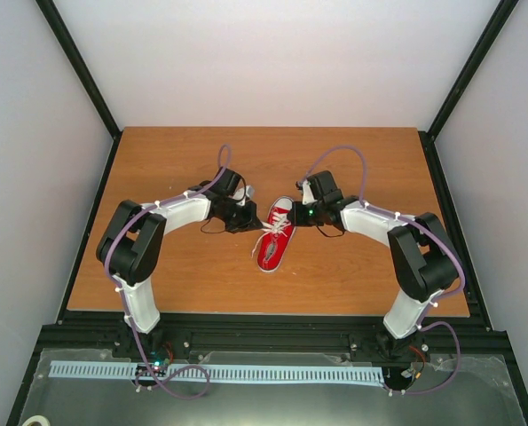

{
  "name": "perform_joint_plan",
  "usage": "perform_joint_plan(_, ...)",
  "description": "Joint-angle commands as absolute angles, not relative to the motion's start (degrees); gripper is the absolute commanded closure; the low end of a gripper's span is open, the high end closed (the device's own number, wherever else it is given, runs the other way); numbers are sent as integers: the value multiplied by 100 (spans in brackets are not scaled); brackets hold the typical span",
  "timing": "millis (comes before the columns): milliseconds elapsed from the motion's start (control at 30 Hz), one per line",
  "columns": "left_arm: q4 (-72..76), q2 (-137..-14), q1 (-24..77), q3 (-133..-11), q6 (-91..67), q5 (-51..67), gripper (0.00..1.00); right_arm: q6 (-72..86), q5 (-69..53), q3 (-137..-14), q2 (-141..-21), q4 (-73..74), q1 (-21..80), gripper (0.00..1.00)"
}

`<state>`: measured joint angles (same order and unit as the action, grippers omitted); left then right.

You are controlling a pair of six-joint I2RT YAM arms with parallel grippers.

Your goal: Tie the shoes

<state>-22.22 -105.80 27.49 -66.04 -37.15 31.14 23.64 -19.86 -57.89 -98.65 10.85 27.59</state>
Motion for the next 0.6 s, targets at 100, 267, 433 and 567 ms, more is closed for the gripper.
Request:
perform_joint_plan(100,-2252,-10467,2716,-6541,-3551,3151,99,2426,-1811,-6080,-10004,1099,2602,97)
perform_joint_plan(267,-2224,-10490,2716,-6513,-3551,3188,99,2436,-1827,-6239,-10116,1107,2525,97)
perform_joint_plan(433,-2236,-10522,2716,-6515,-3516,3202,99,2396,-1889,-6433,-10286,1117,2511,97)
perform_joint_plan(567,-2232,-10535,2716,-6500,-3516,3208,99,2371,-1898,-6542,-10402,1141,2506,97)
